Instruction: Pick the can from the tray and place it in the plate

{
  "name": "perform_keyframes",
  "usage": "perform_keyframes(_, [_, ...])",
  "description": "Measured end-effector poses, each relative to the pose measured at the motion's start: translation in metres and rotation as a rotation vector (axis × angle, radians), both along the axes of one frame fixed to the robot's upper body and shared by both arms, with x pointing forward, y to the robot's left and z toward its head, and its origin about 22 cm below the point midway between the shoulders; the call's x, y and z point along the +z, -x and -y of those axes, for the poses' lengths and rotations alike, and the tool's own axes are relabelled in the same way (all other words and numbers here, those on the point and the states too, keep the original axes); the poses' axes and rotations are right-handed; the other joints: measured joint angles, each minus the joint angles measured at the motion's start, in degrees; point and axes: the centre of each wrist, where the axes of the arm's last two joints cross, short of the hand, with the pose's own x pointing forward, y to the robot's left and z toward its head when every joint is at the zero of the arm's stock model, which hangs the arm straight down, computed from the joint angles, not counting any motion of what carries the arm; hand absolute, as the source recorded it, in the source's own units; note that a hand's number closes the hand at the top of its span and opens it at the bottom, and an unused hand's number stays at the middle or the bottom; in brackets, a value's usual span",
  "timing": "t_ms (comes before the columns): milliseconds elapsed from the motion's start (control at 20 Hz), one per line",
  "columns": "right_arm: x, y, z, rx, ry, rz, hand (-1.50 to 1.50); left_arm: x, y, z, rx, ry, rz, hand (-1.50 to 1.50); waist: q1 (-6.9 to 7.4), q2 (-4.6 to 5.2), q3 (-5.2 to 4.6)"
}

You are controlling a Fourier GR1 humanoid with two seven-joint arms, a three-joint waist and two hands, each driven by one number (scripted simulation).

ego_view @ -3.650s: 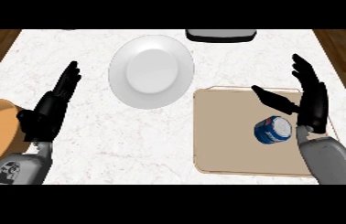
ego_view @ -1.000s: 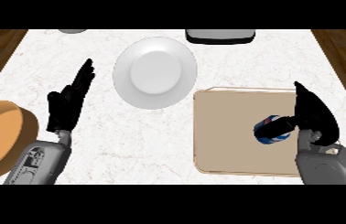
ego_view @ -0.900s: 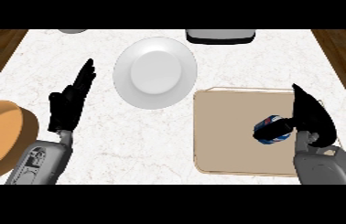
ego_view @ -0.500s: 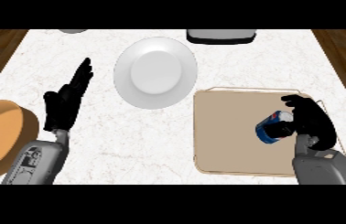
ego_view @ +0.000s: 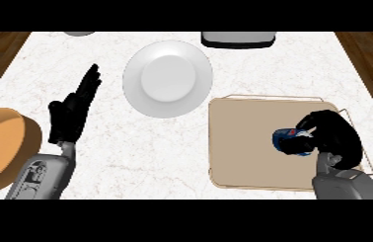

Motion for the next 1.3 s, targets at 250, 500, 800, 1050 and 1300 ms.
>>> perform_keyframes(250, [-0.020,0.020,-0.048,0.149,0.049,-0.007,1.50,0.007,-0.005,0.002,-0.003,0.004,-0.002,0.00,0.07,-0.25,-0.26])
perform_keyframes(500, [-0.031,0.033,-0.079,0.215,0.122,0.082,1.50,0.006,-0.006,-0.001,-0.001,-0.001,-0.005,0.00,0.01,0.04,0.06])
perform_keyframes(800, [0.000,0.037,-0.097,0.265,0.217,0.376,1.50,0.003,-0.002,-0.004,-0.002,0.006,-0.006,0.00,0.03,0.05,0.22])
perform_keyframes(1050, [0.037,0.028,-0.125,0.360,0.224,0.572,1.50,0.003,-0.003,0.005,-0.009,0.006,-0.007,0.00,0.32,0.18,0.25])
perform_keyframes(1300, [0.051,0.009,-0.151,0.450,0.153,0.639,1.50,0.000,-0.001,0.007,-0.017,0.001,-0.010,0.00,0.65,0.31,0.26])
